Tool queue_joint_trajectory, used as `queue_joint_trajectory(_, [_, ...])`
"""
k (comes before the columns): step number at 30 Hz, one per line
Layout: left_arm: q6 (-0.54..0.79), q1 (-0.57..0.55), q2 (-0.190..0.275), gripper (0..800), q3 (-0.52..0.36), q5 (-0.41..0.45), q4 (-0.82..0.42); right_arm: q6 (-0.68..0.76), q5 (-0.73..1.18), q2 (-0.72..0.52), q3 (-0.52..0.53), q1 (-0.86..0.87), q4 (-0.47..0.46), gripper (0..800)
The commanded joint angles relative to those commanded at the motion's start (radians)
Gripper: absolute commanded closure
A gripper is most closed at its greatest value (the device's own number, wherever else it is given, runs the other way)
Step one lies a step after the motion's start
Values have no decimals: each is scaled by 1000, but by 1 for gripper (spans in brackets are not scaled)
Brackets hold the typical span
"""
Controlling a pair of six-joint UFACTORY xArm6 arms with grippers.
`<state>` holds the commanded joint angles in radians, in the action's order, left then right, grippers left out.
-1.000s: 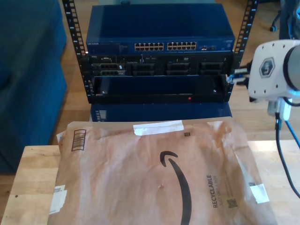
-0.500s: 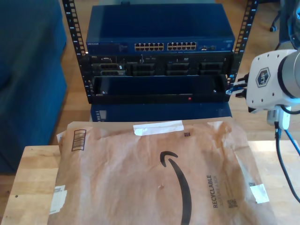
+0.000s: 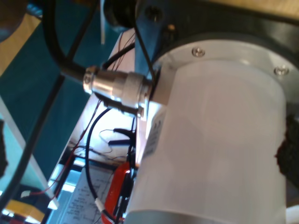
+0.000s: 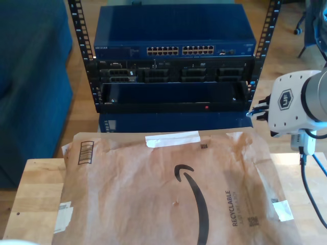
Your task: Grab the cable and plug it in
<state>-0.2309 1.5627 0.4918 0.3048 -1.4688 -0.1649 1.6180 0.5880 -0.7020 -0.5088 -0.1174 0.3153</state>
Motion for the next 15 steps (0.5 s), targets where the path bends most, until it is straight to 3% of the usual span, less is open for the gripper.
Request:
queue_joint_trajectory(3, [61, 26, 9, 2, -15, 46, 2, 0, 0, 0, 14, 0, -2, 799])
queue_joint_trajectory(7, [172, 104, 9, 2, -84, 183, 3, -2, -5, 2, 32, 2, -2, 798])
queue_joint_trajectory(12, [173, 133, 9, 2, -193, 397, 8, -2, -8, 18, 25, -2, 2, 799])
queue_joint_trajectory(15, [173, 146, 9, 1, -204, 430, 11, -3, -60, 75, 9, -2, 6, 799])
